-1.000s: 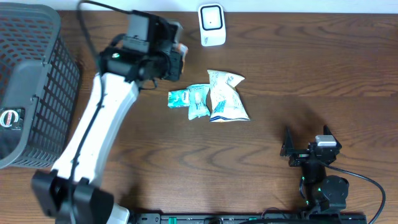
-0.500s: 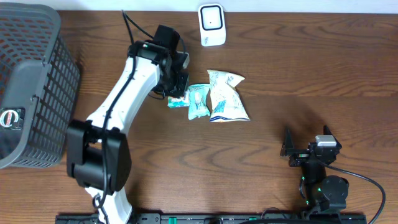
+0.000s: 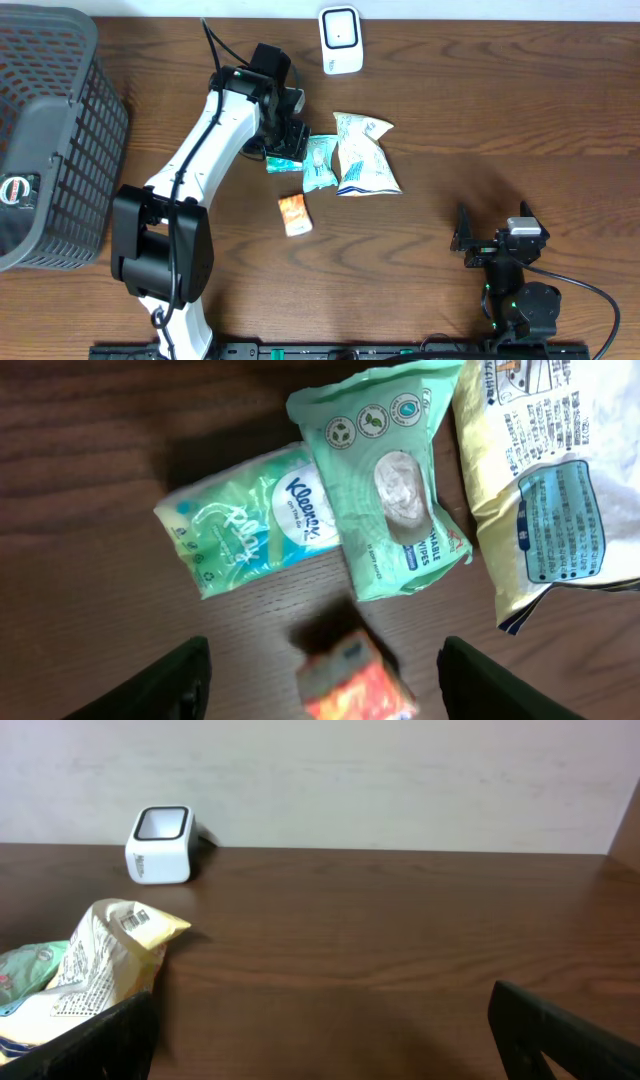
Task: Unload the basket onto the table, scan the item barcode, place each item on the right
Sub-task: 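Move the left gripper back over the basket above the green Zam-Buk tin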
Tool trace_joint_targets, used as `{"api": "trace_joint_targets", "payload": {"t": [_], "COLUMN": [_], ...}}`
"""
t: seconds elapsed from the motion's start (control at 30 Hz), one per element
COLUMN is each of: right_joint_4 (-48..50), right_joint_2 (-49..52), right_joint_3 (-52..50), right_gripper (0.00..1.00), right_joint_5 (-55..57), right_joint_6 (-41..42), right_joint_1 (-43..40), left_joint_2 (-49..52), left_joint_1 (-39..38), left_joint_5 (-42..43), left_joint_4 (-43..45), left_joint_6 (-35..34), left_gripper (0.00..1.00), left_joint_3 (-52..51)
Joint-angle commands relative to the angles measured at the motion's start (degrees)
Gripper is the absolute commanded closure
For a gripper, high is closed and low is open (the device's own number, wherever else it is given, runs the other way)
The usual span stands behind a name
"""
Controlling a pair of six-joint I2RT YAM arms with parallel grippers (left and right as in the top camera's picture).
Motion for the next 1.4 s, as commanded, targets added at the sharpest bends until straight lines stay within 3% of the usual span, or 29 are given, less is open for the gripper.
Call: {"api": "trace_joint_targets", "payload": {"t": [0.0,0.47,0.7,0.93,1.17,1.37], "right_joint_4": [-0.24,-0.24,-0.24,-0.24,-0.24,-0.24], "right_joint_2": [-0.31,-0.31,-0.31,-0.31,-0.31,-0.31], "right_joint_3": [-0.09,-0.09,-0.09,-0.09,-0.09,-0.09], "right_gripper": [0.01,0.01,0.01,0.01,0.01,0.01], "right_joint_5": [0.26,0.26,0.26,0.26,0.26,0.26], "right_joint_6": [-0.44,-0.44,-0.44,-0.44,-0.44,-0.44], "right_joint_1": [0.24,0.24,0.24,0.24,0.24,0.24], "left_joint_2": [-4.35,-19.56,-26.05,-28.2,-27.69,-26.62], "left_joint_1": [1.31,13.73,23.63,34.18,42.75,48.06], "left_joint_5": [-0.37,-0.59,-0.57,-0.61,-12.41,-13.68], "left_joint_4": [-0.26,7.23,15.56,18.23,17.33,16.28], "left_joint_6": [0.37,-0.31,-9.4,-9.81,-16.92,-17.92], "left_gripper": [0.28,0.16,0.13,0.12,0.12,0.12], "left_joint_3": [2.78,4.2,4.2,4.2,4.17,3.56]}}
